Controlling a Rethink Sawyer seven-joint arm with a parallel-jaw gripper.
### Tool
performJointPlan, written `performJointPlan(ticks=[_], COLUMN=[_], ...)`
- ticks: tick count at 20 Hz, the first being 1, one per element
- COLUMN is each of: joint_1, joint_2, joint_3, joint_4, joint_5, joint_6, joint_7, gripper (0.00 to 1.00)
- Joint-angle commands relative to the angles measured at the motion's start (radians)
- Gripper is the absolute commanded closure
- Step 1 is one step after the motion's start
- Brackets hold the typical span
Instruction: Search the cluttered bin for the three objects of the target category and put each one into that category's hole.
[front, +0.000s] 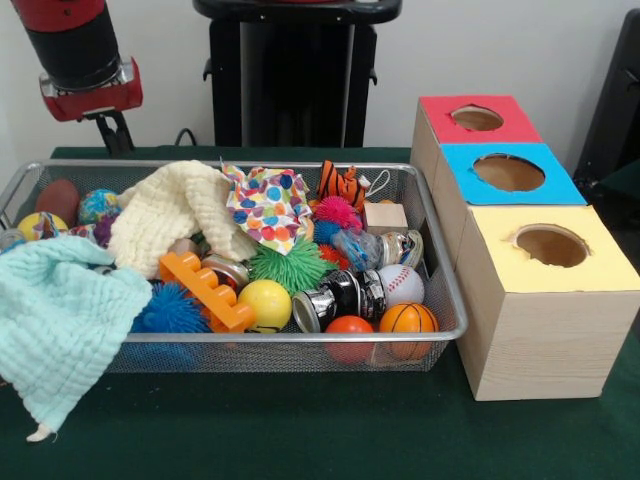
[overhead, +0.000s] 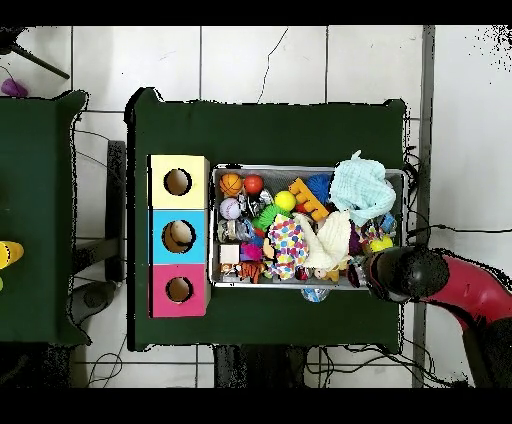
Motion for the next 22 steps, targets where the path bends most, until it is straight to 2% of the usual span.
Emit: performJointPlan(ticks=[1,9,18,22], joint_1=[-0.017,-0.032,-0.033,-0.026], joint_2=[0.085,0.096,0.190,0.254], joint_3=[-0.048,-0.054,-0.067,-0.063], joint_4=[0.061,0.078,0.054,0.022], joint_5=[-0.081,-0.081,-0.099,-0.101], joint_6=[-0.018,-0.051,-0.109,-0.160], joint_7=[-0.012,0.008,0.034,0.041], gripper=[1.00,1.00,1.00,1.00])
